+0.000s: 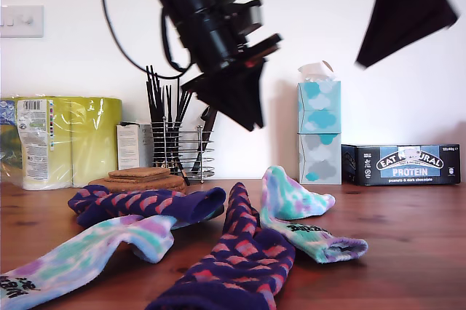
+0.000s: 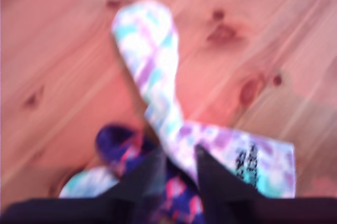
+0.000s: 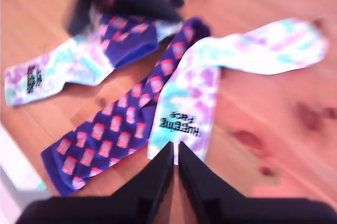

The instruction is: Pair up the socks based on colour and pattern, by placing each sock on top of its pair

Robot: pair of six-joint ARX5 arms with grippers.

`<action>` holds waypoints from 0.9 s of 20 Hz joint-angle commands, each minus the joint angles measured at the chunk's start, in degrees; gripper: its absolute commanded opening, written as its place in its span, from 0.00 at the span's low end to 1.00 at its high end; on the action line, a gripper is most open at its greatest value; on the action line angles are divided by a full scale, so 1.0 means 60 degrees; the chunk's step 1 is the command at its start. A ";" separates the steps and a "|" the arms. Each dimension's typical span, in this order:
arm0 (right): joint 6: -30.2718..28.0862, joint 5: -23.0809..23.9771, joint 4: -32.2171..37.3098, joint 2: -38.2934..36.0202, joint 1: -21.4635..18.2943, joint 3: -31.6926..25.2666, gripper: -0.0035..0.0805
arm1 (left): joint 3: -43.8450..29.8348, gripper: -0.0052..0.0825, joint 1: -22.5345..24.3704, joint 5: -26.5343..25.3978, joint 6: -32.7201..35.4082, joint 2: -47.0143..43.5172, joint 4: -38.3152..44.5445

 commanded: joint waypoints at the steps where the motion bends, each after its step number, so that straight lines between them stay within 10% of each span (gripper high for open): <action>1: 0.0004 -0.0073 0.0328 0.0532 0.0321 -0.0160 0.03 | -0.0313 0.04 0.0197 0.0153 0.0066 -0.0328 -0.0106; 18: 0.1490 0.0193 0.5136 0.2353 0.0692 -0.2477 0.03 | -0.9260 0.04 0.1479 0.0361 -0.0025 -0.9628 0.2572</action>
